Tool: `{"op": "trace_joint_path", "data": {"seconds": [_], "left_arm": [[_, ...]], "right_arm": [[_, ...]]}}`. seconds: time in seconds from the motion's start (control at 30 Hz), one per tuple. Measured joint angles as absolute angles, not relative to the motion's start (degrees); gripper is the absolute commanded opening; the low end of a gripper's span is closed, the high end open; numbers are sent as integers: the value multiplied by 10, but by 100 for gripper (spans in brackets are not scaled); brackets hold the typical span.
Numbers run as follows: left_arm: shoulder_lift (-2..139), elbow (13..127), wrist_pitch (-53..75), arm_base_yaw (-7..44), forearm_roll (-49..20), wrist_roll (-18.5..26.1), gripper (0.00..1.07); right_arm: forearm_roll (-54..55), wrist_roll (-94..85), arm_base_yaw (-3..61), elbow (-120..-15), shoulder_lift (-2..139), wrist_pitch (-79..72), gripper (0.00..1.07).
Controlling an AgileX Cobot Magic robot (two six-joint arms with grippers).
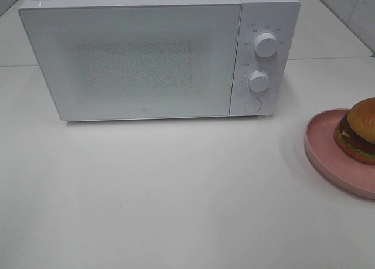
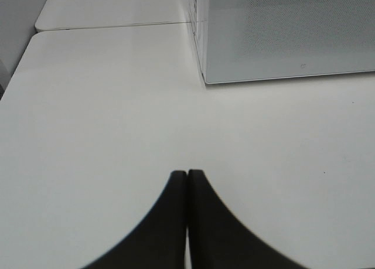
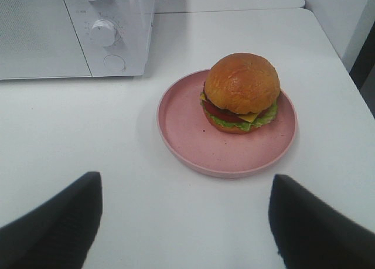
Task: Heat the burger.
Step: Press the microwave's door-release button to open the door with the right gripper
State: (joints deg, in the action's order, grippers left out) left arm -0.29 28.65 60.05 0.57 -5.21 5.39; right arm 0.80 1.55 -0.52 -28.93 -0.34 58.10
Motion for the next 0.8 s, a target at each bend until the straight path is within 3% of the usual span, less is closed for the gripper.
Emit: {"op": "trace_joint_path", "data": {"seconds": [0.8], "left_arm": [[-3,286,600,6,-52,54,0]], "right_arm": [[-16,21,-5,-289,-3,581,76]]}}
